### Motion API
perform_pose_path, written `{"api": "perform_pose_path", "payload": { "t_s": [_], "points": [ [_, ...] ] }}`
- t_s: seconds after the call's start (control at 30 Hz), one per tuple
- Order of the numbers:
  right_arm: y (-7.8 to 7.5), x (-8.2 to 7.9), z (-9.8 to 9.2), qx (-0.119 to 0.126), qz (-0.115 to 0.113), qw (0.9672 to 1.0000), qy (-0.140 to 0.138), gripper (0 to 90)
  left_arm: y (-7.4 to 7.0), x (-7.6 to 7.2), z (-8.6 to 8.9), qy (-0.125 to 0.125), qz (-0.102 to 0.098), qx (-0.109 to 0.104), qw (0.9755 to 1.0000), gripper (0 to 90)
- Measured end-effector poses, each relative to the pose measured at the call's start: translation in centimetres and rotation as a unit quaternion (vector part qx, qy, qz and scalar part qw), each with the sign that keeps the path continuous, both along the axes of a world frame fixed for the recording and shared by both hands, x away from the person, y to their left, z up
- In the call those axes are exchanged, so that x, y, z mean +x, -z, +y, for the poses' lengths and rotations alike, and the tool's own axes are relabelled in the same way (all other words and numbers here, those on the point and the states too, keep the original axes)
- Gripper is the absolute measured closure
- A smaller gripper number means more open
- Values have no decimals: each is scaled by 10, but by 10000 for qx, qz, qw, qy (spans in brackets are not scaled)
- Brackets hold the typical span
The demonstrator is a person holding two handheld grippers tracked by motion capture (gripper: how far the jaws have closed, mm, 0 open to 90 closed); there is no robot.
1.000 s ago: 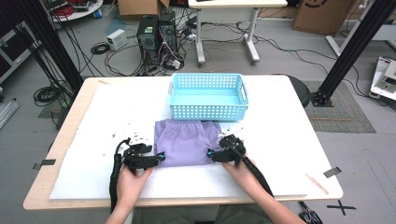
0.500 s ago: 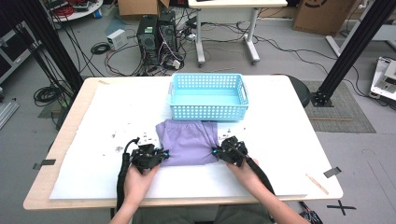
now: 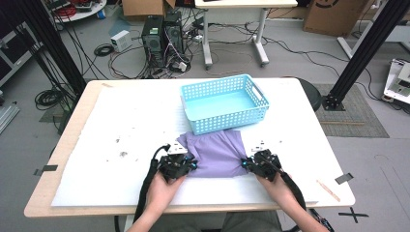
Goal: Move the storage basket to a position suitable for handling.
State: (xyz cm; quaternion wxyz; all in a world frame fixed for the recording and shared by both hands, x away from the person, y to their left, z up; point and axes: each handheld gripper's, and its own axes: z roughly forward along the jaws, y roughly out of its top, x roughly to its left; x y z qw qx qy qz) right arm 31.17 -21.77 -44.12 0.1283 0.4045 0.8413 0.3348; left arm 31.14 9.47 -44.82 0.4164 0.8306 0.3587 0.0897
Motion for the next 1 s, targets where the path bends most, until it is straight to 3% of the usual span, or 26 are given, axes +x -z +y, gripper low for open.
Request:
{"api": "perform_pose_path", "payload": {
  "t_s": [0.3, 0.6, 1.0],
  "points": [
    [2, -35, -33, 88, -8, 9999, 86, 850, 0, -13, -22, 405, 107, -86, 9991, 822],
    [2, -58, -40, 100, -40, 9999, 37, 849, 0, -36, -14, 584, 252, -188, 9978, 822],
    [3, -72, -41, 68, -111, 9998, -116, 847, 1, -45, -12, 670, 298, -240, 9970, 821]
  ]
}}
